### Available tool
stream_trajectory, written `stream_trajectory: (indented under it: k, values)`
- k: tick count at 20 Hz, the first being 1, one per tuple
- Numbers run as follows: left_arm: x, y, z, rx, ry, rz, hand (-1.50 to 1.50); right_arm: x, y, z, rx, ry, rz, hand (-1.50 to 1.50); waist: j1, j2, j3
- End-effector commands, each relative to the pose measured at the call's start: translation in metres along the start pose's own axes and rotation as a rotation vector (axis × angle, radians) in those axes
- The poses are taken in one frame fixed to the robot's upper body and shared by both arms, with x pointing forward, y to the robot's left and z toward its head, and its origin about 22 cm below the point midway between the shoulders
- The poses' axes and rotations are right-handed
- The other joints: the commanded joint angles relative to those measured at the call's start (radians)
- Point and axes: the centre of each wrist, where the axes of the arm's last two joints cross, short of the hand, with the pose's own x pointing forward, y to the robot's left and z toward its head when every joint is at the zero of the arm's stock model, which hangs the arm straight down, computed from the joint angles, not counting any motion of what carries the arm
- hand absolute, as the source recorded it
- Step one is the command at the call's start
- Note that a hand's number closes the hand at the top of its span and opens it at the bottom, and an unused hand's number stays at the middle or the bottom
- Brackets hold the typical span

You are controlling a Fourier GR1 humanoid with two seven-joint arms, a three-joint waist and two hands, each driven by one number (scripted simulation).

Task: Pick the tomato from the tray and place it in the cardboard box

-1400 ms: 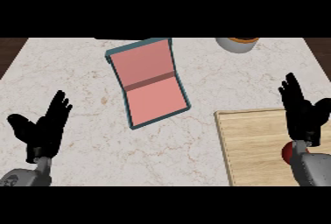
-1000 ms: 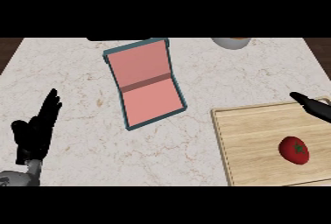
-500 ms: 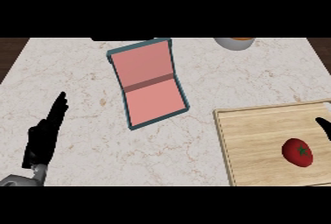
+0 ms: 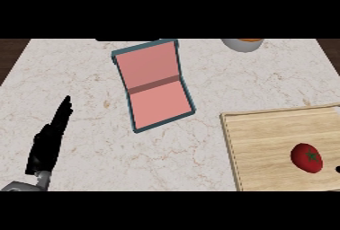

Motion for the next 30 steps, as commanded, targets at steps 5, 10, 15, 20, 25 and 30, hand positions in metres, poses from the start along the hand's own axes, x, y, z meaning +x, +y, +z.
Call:
stream_trajectory:
  k: [5,10,15,20,25,30]
  values:
    - [0.005,-0.006,0.007,-0.005,-0.013,-0.012,0.00,0.050,-0.013,0.025,0.377,0.186,0.252,-1.50,0.013,-0.002,0.003]
    - [0.001,0.003,-0.010,-0.017,-0.017,-0.005,0.00,0.086,0.006,0.031,0.393,0.249,0.259,-1.50,0.015,0.003,0.004]
    - [0.020,0.015,0.007,-0.014,-0.009,-0.016,0.00,0.083,0.025,0.025,0.361,0.309,0.266,-1.50,0.018,0.000,0.006]
    - [0.006,-0.002,0.004,-0.008,0.002,0.013,0.00,0.087,0.035,0.028,0.385,0.330,0.299,-1.50,0.013,0.001,0.005]
    - [0.010,0.009,0.007,-0.005,-0.002,-0.003,0.00,0.067,0.040,0.032,0.380,0.357,0.317,-1.50,0.009,-0.001,0.006]
    - [0.009,0.003,0.007,-0.016,0.007,0.006,0.00,0.066,0.049,0.038,0.381,0.341,0.293,-1.50,0.008,0.000,0.005]
